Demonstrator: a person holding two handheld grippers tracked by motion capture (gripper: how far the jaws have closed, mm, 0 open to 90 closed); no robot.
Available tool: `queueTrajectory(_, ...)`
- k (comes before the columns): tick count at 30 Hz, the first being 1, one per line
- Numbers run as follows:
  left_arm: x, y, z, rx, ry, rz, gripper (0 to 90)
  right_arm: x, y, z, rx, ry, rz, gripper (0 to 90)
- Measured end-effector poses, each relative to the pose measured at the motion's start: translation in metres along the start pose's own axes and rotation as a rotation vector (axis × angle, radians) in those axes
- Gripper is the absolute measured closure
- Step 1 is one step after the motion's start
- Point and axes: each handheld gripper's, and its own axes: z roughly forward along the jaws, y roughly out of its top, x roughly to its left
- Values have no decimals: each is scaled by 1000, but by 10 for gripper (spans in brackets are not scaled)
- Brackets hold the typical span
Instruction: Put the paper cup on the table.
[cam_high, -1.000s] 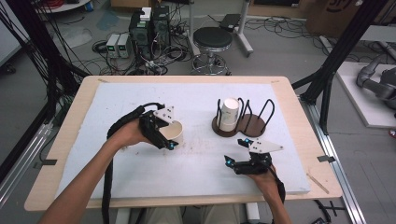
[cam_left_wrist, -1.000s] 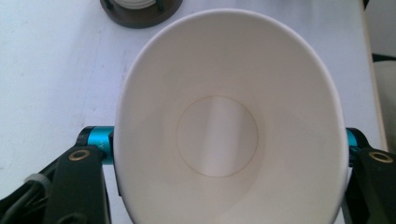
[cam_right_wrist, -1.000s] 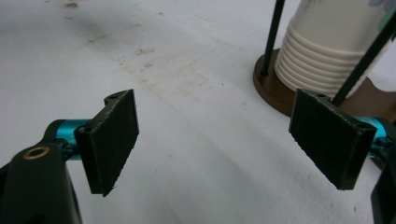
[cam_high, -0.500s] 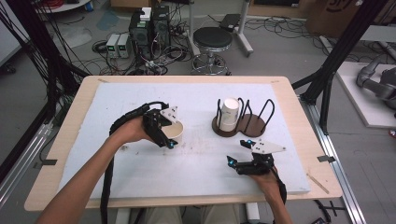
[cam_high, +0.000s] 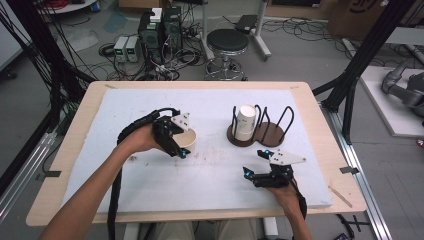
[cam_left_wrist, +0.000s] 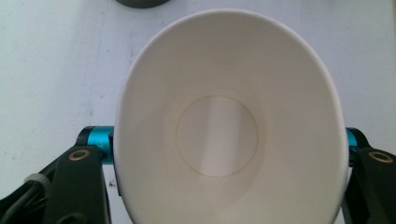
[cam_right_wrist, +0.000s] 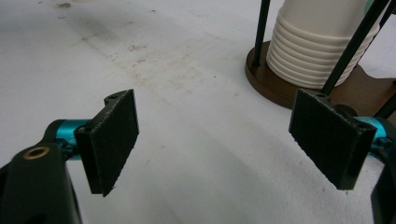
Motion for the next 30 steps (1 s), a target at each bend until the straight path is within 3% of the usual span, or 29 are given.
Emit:
queueTrajectory(5,4,-1,2,4,1,-7,312,0,0,0,1,3,-3,163)
queueTrajectory(22,31,-11,35,52,28,-70,310,1,0,1,6,3,-10,163)
queueTrajectory(30,34,-19,49,59,19,-98,308,1,0,1,9,6,-16,164)
